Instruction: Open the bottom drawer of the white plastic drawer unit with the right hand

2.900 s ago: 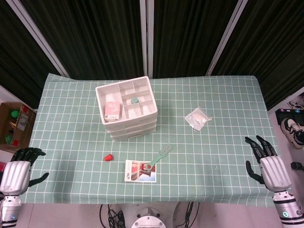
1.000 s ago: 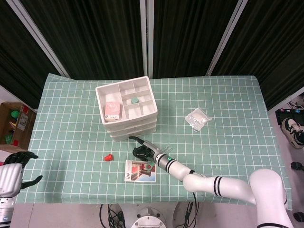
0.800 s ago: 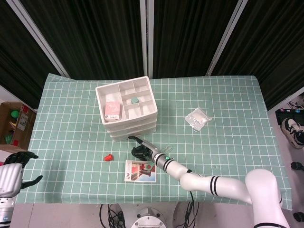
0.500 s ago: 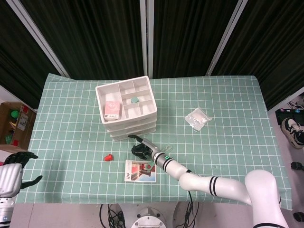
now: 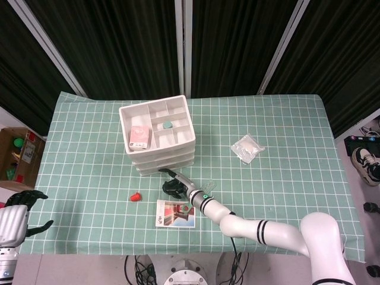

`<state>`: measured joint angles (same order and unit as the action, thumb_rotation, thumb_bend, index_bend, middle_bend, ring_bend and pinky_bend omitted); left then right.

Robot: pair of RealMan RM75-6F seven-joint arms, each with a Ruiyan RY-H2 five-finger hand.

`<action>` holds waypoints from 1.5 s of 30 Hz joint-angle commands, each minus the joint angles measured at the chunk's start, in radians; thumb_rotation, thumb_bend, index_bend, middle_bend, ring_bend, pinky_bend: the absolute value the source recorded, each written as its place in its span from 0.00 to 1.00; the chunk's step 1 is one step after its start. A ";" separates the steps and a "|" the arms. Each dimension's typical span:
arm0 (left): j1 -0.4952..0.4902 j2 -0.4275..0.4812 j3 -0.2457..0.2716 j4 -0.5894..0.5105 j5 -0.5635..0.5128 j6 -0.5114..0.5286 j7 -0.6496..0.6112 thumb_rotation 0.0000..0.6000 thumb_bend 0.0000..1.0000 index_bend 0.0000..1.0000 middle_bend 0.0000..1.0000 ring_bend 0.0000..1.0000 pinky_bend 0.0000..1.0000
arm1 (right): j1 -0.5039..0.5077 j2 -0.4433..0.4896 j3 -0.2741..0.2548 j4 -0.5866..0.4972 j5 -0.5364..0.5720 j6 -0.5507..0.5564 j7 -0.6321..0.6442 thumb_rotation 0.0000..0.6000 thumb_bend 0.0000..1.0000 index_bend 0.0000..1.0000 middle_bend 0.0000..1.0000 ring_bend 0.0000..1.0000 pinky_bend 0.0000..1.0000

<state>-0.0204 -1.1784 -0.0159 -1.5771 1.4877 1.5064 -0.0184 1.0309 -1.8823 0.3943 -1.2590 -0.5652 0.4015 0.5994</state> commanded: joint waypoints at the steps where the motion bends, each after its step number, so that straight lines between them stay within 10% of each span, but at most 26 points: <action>1: 0.000 0.001 0.000 0.000 0.001 0.000 0.000 1.00 0.04 0.35 0.29 0.22 0.21 | 0.001 -0.002 0.004 0.002 0.006 -0.001 -0.009 1.00 0.72 0.21 0.79 0.87 0.95; 37: -0.005 -0.003 0.004 0.007 0.006 -0.012 -0.022 1.00 0.04 0.35 0.29 0.22 0.21 | -0.068 0.124 -0.091 -0.255 0.044 0.055 -0.137 1.00 0.74 0.29 0.78 0.86 0.95; 45: -0.011 -0.003 0.001 0.005 0.011 -0.012 -0.021 1.00 0.05 0.35 0.29 0.22 0.21 | -0.122 0.214 -0.115 -0.382 -0.072 0.093 -0.196 1.00 0.73 0.03 0.74 0.84 0.93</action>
<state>-0.0314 -1.1810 -0.0149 -1.5725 1.4991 1.4942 -0.0392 0.9329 -1.7011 0.2882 -1.5992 -0.5858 0.4751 0.4293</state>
